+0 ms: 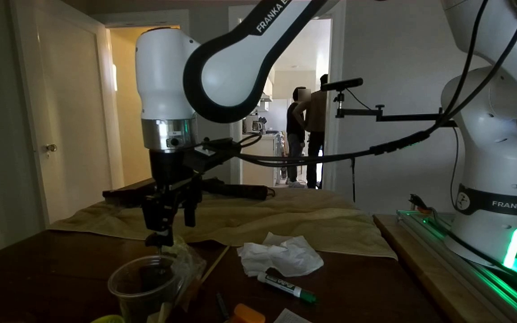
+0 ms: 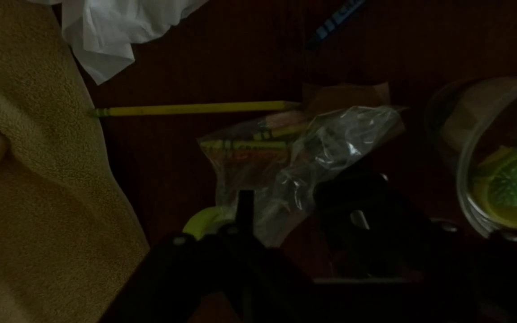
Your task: Move the black clamp forwards.
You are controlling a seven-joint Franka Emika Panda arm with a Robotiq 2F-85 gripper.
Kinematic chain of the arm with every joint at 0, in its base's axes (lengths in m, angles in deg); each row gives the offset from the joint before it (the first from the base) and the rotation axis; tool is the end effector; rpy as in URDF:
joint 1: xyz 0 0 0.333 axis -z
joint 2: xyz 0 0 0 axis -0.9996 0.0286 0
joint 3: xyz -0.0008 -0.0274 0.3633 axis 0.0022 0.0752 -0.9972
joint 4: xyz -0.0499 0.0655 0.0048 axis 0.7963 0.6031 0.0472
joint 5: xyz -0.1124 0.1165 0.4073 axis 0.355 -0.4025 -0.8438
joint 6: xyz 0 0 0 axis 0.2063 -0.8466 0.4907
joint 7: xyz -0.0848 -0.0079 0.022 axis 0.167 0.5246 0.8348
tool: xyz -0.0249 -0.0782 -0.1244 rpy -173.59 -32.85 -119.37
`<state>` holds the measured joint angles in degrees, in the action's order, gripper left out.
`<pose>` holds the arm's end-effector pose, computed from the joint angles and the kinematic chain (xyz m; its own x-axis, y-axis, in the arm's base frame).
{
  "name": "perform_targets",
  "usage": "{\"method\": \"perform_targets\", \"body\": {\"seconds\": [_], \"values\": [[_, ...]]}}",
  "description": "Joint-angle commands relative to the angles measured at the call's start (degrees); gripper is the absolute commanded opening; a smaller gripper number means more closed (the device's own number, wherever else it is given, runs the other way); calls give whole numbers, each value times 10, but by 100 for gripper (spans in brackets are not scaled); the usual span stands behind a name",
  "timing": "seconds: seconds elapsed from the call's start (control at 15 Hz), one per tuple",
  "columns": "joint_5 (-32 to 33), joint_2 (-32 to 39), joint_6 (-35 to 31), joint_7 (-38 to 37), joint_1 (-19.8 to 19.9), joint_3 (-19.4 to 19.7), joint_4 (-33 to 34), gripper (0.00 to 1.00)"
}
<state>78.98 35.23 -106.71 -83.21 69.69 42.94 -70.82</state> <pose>0.6773 0.1735 0.1946 0.9862 -0.1529 0.0633 -0.1593 -0.9809 0.1118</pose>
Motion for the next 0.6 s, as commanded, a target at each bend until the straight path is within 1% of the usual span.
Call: {"method": "perform_targets", "body": {"seconds": [0.0,0.53], "values": [[-5,-18,3,-4,7,-12,-18,100],[-6,-15,-2,-9,8,-11,-15,100]]}}
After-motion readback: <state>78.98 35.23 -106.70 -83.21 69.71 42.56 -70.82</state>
